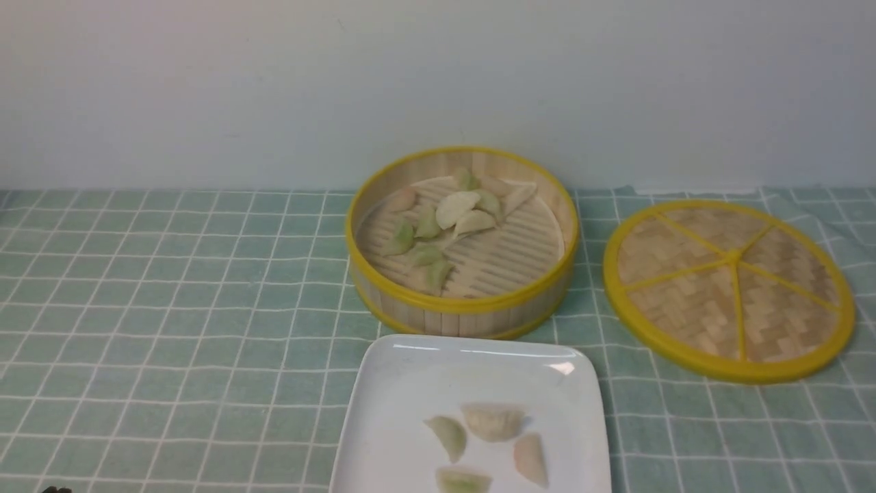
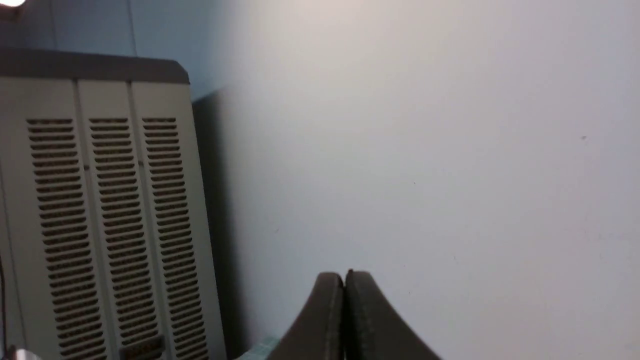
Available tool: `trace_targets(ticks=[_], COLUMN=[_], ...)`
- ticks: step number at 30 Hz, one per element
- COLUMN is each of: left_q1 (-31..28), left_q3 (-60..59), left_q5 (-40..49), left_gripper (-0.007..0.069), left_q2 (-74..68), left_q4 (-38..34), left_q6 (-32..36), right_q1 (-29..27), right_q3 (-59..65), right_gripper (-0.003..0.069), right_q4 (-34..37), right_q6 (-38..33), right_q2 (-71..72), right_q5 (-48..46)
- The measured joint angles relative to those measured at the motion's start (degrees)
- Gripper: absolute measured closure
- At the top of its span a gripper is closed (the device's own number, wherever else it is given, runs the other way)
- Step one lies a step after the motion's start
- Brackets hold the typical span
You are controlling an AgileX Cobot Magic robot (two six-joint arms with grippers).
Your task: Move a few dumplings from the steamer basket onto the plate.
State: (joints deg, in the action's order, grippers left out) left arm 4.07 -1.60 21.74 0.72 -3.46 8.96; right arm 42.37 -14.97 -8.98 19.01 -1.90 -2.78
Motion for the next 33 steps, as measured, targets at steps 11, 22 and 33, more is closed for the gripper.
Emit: trace_targets(ticks=[11,22,33], left_q1=[0.0,0.0,0.0], left_q3=[0.0,0.0,0.0], left_q5=[0.0,0.0,0.0], left_gripper=[0.0631,0.0631,0.0631], left_q2=[0.0,0.0,0.0], left_q4=[-0.1,-0.2,-0.2], left_q6=[0.0,0.0,0.0], right_q1=[0.0,-2.0,-35.5], right_q3=[1.4,5.5,16.5], right_gripper=[0.0673,0.0673,0.0673], right_q4=[2.5,9.8,8.4], right_q6=[-2.3,-13.7,-14.8], right_q2=[-1.1,-0.1,2.2], right_q5=[2.8,1.8,-8.9])
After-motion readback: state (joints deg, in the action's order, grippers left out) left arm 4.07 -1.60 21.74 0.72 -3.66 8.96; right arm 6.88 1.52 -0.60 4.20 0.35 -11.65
